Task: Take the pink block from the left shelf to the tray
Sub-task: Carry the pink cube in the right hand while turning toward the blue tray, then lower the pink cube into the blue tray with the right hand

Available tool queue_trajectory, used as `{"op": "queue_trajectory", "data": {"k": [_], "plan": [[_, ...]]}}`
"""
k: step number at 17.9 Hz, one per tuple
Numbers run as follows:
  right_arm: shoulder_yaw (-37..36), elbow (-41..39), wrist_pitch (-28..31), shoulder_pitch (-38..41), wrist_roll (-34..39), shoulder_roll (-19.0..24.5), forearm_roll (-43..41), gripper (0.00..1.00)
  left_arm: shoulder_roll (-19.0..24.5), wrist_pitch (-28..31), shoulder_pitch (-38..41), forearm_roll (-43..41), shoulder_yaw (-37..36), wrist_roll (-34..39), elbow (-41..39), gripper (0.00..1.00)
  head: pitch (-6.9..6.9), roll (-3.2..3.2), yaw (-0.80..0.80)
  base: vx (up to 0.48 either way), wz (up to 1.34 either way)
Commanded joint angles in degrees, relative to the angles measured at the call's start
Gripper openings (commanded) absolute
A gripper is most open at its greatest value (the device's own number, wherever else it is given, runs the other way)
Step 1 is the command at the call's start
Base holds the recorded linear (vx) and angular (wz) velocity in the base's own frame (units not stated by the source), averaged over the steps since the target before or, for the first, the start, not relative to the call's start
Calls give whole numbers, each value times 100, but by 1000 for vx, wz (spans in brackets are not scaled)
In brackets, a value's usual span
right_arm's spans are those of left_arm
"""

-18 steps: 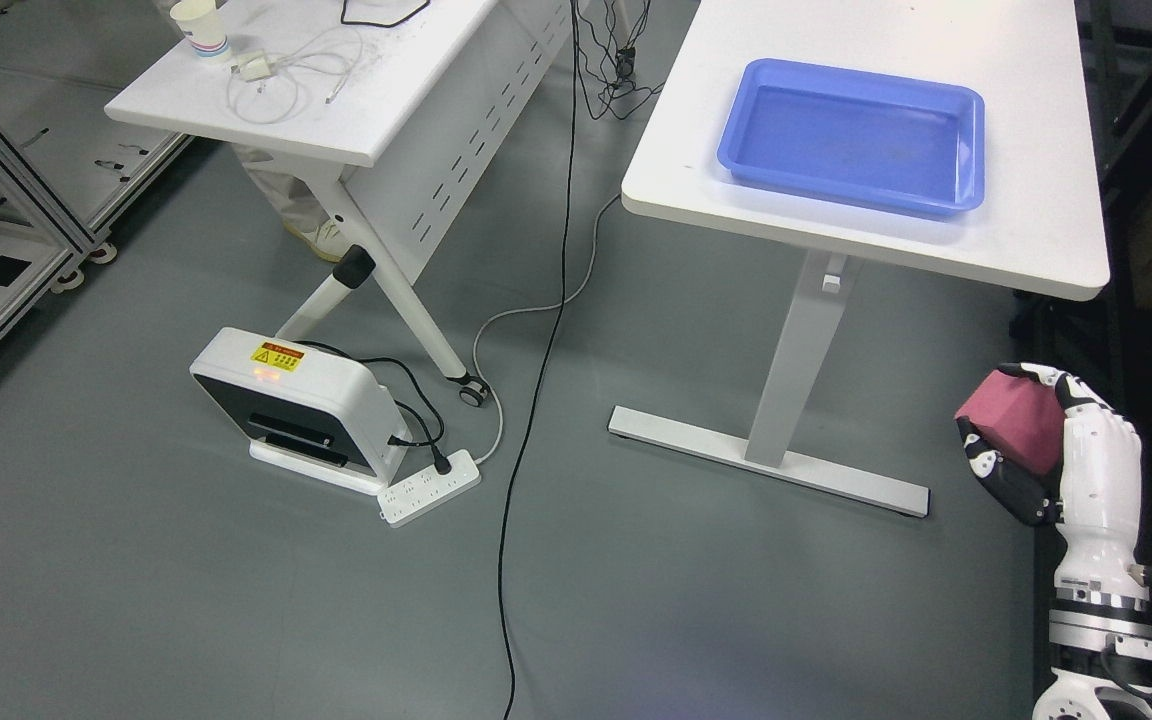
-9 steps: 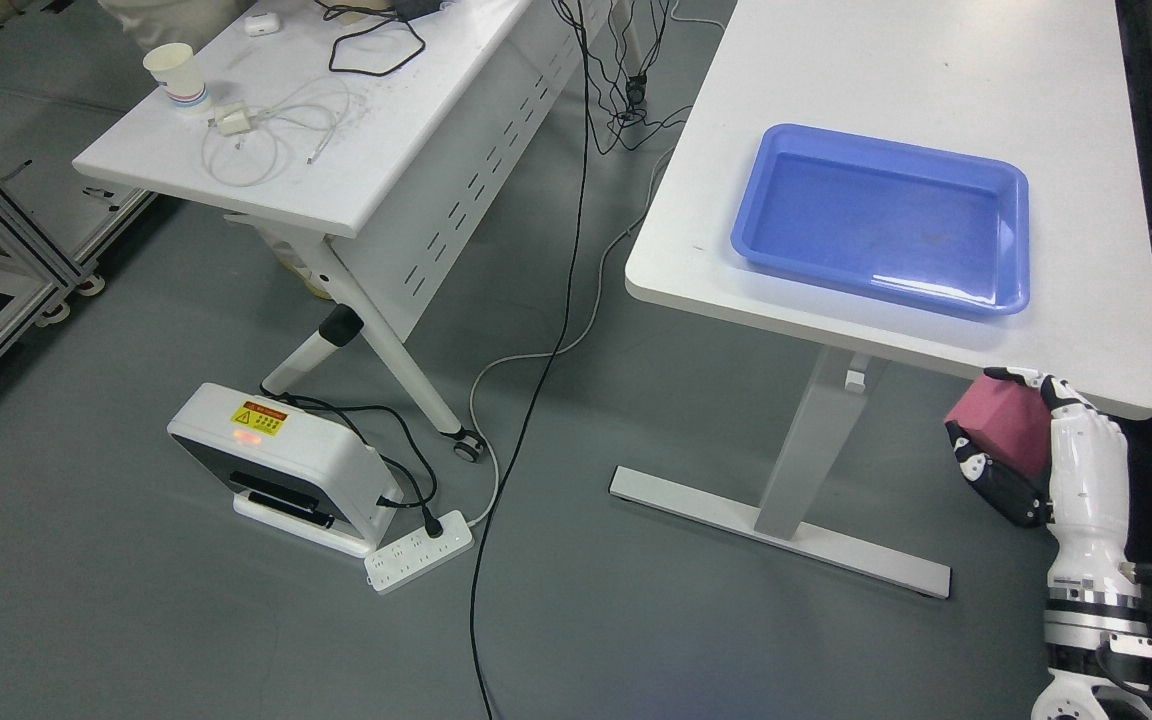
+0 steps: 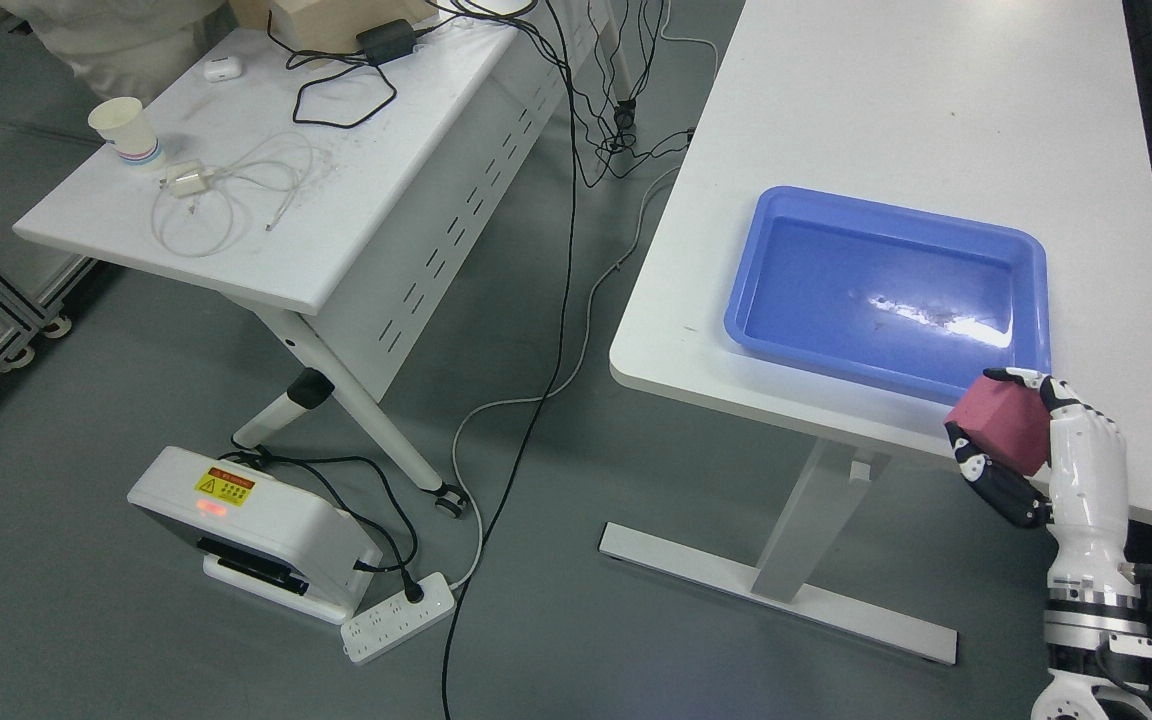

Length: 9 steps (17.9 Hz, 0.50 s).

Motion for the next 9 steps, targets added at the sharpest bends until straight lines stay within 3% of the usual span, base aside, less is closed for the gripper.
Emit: {"op": "queue_trajectory", "data": {"k": [1, 9], "plan": [[10, 3, 27, -12, 121, 7, 0, 6, 100, -4, -132, -9, 0, 2, -100, 100, 0, 0, 0, 215, -42], [203, 3, -8, -12, 604, 24, 0, 8, 100, -4, -132, -9, 0, 2, -100, 100, 0, 0, 0, 203, -16]]}}
